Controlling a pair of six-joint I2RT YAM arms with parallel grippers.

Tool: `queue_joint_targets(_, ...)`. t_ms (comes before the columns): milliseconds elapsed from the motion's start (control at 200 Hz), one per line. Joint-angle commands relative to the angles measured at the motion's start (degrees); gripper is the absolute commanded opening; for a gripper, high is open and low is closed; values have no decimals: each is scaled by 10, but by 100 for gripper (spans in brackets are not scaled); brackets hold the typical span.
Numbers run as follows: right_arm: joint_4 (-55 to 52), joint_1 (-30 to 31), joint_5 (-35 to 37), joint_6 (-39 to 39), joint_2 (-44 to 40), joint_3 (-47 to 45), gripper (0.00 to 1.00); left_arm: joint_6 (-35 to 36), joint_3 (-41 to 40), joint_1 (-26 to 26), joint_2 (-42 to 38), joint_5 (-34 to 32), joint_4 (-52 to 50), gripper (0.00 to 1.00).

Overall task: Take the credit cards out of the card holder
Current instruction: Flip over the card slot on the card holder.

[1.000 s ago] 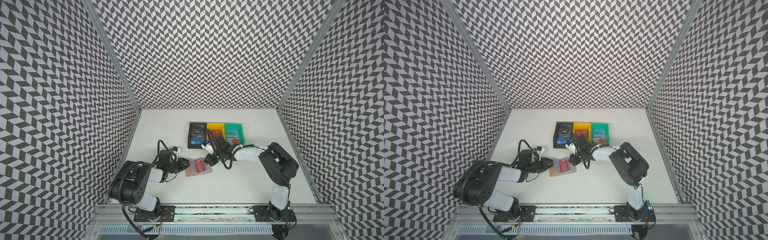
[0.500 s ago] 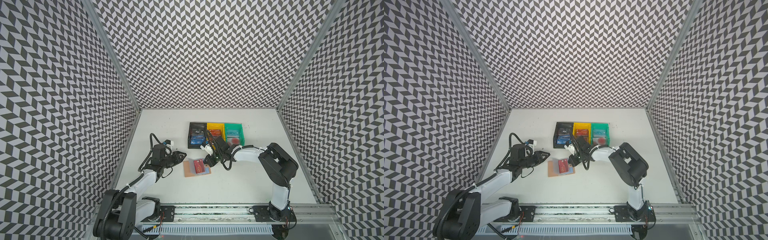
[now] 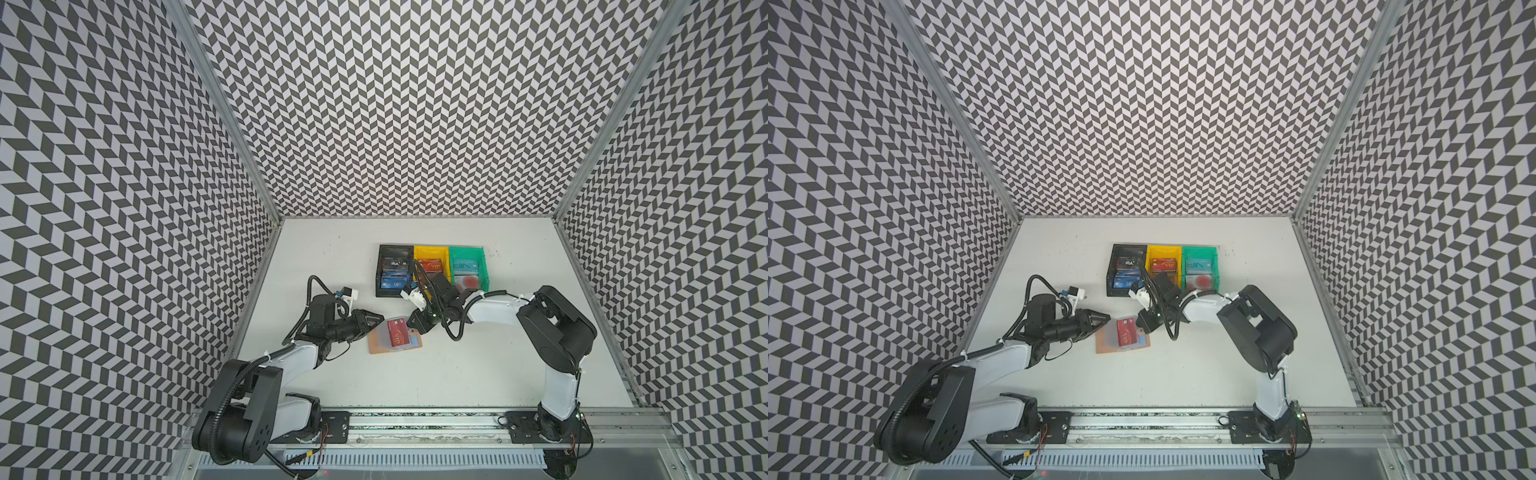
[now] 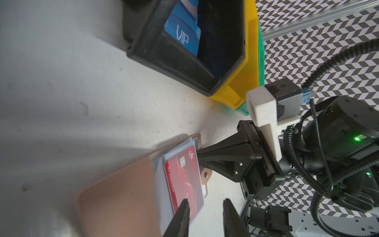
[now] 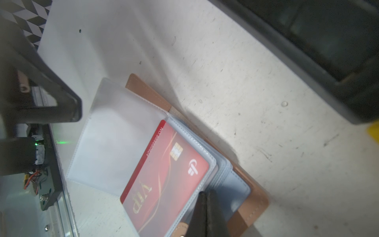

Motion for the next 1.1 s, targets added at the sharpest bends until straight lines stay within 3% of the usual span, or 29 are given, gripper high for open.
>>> queue_joint_targets(0,-26,7,1,-3,17,-15,1,-2,11,-8,6,13,25,30)
queue_joint_targets(501,-39,7,11,-6,9,-7,1,-27,-36,-21,148,28,160,29)
queue_joint_targets(1096,-88,7,51,-18,-43,39,1,-27,-31,-30,193,17,185,27)
